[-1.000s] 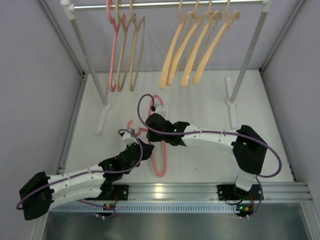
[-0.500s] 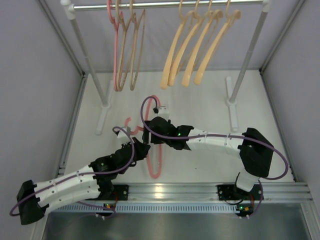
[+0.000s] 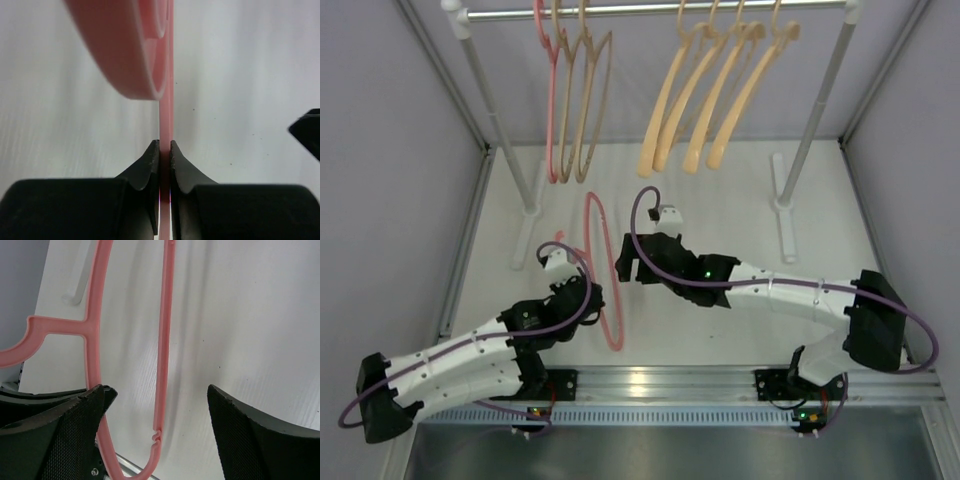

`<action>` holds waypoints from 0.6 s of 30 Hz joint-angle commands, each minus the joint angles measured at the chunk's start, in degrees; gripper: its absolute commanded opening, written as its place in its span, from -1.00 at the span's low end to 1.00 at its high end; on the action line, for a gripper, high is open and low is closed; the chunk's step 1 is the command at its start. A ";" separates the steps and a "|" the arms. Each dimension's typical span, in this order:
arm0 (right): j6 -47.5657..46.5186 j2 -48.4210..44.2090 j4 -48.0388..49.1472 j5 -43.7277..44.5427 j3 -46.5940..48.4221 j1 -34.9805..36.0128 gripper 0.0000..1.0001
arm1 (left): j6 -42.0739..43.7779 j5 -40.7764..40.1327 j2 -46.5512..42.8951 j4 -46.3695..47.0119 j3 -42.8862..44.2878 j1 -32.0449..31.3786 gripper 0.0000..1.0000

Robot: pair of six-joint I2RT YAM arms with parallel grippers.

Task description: Organize the hangers

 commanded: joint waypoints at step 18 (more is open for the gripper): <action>2.26 -15.53 -2.54 6.60 -14.19 2.77 0.60 | 21.37 9.42 -3.11 1.02 13.16 32.61 -1.00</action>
